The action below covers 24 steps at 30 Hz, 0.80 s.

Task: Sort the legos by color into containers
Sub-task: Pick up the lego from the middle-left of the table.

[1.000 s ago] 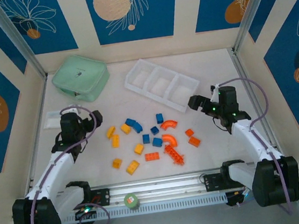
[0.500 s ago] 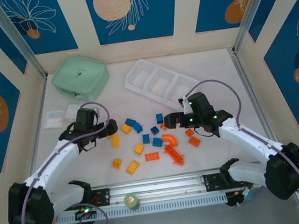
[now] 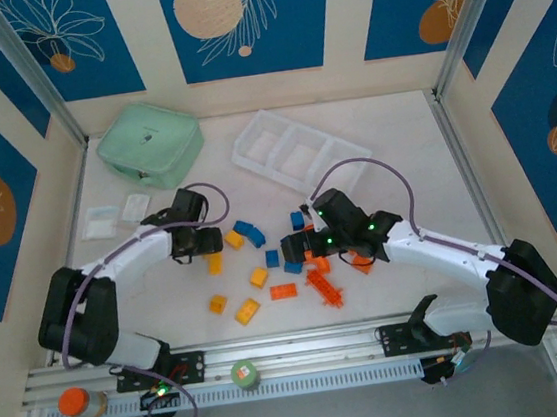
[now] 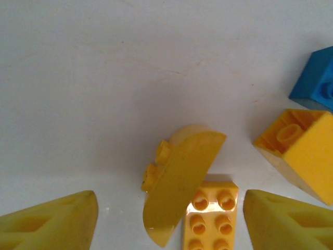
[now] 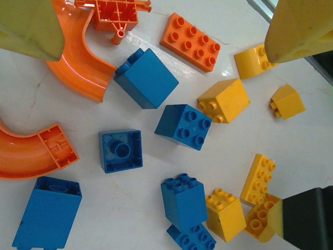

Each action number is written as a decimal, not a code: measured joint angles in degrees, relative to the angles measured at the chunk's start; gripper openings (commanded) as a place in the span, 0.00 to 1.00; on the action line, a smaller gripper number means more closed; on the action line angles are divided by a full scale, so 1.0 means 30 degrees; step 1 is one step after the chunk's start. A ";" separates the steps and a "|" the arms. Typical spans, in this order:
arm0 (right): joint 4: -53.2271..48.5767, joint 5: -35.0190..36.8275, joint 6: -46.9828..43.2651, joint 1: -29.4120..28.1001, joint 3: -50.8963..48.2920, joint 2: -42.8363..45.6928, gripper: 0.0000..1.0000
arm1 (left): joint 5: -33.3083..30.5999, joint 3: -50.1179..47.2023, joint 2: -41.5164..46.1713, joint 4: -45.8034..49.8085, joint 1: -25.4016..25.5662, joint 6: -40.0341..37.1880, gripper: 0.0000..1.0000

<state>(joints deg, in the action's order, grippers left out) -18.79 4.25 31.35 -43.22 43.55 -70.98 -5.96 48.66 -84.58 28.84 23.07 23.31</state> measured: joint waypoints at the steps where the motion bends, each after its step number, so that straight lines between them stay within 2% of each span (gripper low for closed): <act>1: -0.0022 0.0095 0.0000 -0.0051 0.0058 -0.0095 0.99 | -0.0044 0.0153 -0.0321 0.0000 0.0000 -0.0109 0.66; 17: 0.0036 0.0474 0.0000 -0.0102 0.0306 -0.0342 0.99 | -0.0029 0.1027 -0.2667 -0.0517 -0.0022 -0.0889 0.29; 24: 0.0306 0.0291 0.0000 0.0044 0.0379 -0.0415 0.99 | 0.0168 0.1122 -0.2579 -0.0510 -0.0022 -0.1158 0.19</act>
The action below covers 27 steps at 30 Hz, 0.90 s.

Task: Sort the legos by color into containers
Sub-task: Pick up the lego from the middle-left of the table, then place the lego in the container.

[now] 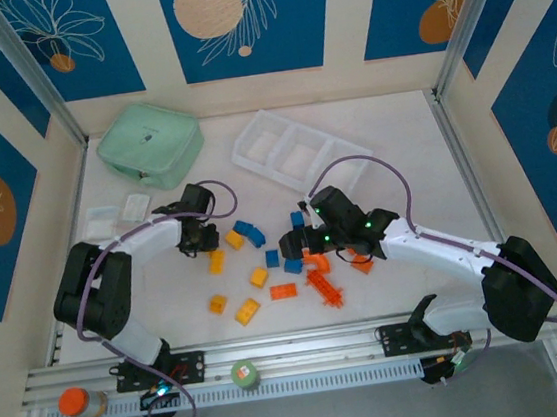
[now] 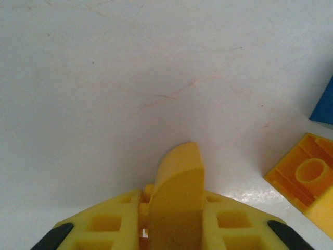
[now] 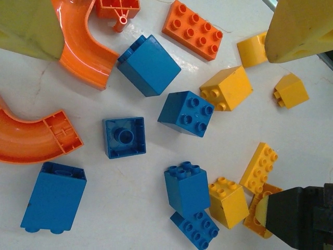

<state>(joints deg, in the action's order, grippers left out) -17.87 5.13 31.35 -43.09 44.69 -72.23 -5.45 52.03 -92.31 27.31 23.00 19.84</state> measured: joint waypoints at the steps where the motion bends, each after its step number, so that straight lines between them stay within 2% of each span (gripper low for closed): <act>1: 0.0073 -0.0058 0.0000 0.0036 0.0000 0.0000 0.99 | 0.0015 0.0007 0.0080 0.0007 0.0000 -0.0080 0.18; 10: 0.0211 -0.0495 0.0073 0.0270 0.0000 0.0197 0.99 | 0.0029 0.1341 0.1807 0.0845 0.0000 -0.0291 0.10; 16: 0.0204 -0.0772 0.0095 0.0787 0.0007 0.0954 0.99 | 0.0984 0.2907 0.2645 0.1144 0.0007 -0.0262 0.09; 22: 0.0204 -0.1115 0.0073 0.1792 0.0000 0.1421 0.99 | 0.2149 0.4524 0.2484 0.0954 0.0160 0.0270 0.06; 27: 0.0233 -0.1530 0.0066 0.2907 0.0117 0.1632 0.99 | 0.2812 0.6273 0.1217 -0.0066 0.0641 0.1100 0.07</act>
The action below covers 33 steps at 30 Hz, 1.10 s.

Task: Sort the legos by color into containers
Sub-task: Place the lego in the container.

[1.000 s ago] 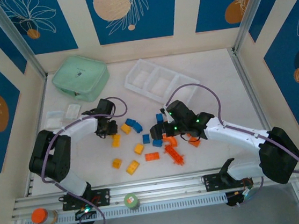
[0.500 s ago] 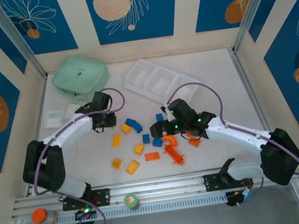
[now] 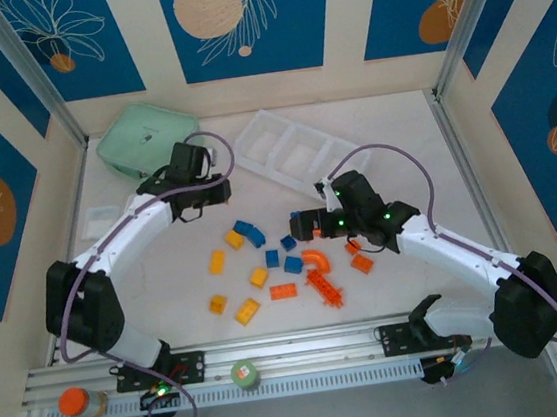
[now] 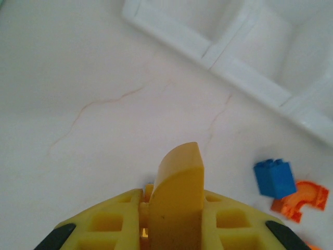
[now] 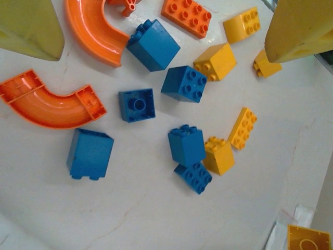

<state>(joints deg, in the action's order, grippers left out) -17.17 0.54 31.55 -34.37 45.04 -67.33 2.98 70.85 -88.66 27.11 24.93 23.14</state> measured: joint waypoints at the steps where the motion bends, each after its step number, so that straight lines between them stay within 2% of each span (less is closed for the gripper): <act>1: 0.0000 -0.0073 0.0000 0.0219 0.0102 0.0000 0.99 | 0.0080 0.0364 -0.0393 -0.0255 0.0109 0.0189 0.07; 16: 0.0896 -0.0758 -0.0889 0.1617 0.3009 -0.2645 0.99 | 0.0699 0.7147 -0.7664 -0.2892 0.0539 0.1800 0.06; 27: 0.1005 -0.0984 -0.1545 0.2572 0.4699 -0.4386 0.99 | -0.0248 1.2961 -1.3573 -0.3614 0.0466 0.1770 0.08; 33: 0.0976 -0.1188 -0.1894 0.2732 0.5071 -0.4911 0.99 | -0.0495 1.5140 -1.5926 -0.3759 0.0357 0.1647 0.23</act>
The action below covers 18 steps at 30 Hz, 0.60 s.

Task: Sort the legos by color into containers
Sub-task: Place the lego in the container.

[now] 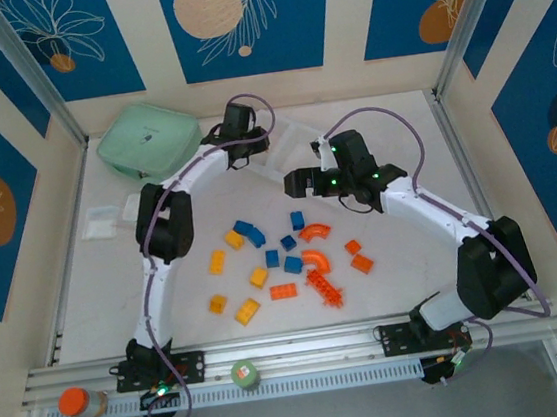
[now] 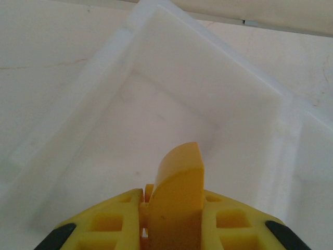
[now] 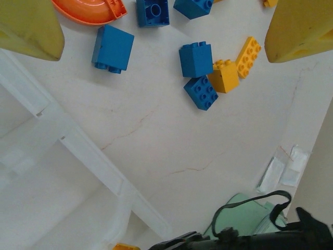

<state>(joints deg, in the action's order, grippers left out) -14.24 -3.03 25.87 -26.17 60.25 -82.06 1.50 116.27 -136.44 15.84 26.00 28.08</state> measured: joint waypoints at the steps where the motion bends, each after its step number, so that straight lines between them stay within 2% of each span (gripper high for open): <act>1: -0.0007 -0.0015 -0.0051 0.0000 0.0029 -0.0022 0.99 | 0.0007 0.0131 -0.0153 0.0058 0.0000 -0.0022 0.30; 8: -0.0160 -0.0423 -0.0153 0.0000 0.0554 -0.0233 0.99 | 0.0204 0.0896 -0.0175 0.0503 0.0000 -0.0532 0.49; 14: -0.0495 -0.0597 -0.0277 -0.0022 0.0816 -0.0146 0.99 | 0.0240 0.0561 0.1056 0.1800 0.0000 -0.0532 0.51; 18: -0.0925 -0.0692 -0.0270 -0.0168 0.0692 0.0291 0.99 | 0.0809 -0.2215 0.3934 0.2018 0.0000 -0.0452 0.51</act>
<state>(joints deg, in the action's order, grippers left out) -17.02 -5.10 25.06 -26.68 62.33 -81.19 3.92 109.62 -124.64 21.89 26.00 26.72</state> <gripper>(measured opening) 0.992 0.508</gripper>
